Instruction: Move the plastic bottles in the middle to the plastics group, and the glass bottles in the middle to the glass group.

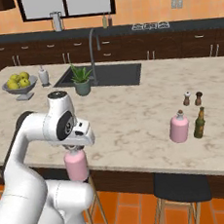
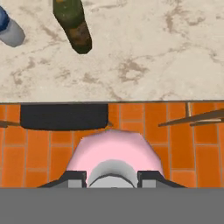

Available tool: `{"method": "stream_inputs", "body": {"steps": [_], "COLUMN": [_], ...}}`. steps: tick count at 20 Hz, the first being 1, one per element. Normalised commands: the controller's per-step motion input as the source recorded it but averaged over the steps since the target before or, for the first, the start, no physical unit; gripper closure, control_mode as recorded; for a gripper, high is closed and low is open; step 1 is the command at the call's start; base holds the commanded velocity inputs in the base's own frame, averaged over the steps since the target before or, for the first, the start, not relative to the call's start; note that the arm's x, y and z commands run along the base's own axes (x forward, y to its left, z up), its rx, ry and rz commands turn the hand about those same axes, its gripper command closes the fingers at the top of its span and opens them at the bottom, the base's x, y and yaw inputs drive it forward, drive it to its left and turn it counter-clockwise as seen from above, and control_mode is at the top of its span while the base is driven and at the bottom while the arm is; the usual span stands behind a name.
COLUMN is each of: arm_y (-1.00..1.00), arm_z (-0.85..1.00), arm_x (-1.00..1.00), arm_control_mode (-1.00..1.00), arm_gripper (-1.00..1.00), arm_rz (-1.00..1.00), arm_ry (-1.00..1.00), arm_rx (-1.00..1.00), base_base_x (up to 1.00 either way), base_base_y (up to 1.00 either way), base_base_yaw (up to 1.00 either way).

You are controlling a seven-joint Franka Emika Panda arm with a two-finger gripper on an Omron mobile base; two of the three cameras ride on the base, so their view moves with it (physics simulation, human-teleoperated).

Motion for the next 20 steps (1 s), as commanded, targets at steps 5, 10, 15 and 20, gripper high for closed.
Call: {"method": "stream_inputs", "body": {"steps": [5, 10, 15, 20], "arm_y": [-1.0, -1.0, -1.0, -1.0], "arm_z": [0.24, 0.31, 0.36, 0.33], "arm_x": [0.0, 0.02, 0.21, 0.55], "arm_control_mode": [-1.0, -1.0, -1.0, -1.0], "arm_gripper": [1.0, 1.0, 1.0, 1.0], "arm_rz": [-0.14, -0.09, -0.06, -0.05], "arm_ry": [0.0, -0.01, 0.0, 0.0], "arm_rx": [0.03, 0.03, 0.02, 0.0], "base_base_x": [0.0, 0.0, 0.0, 0.0], "base_base_y": [0.0, 0.0, 0.0, 0.0], "base_base_yaw": [0.0, 0.0, 0.0, 0.0]}}
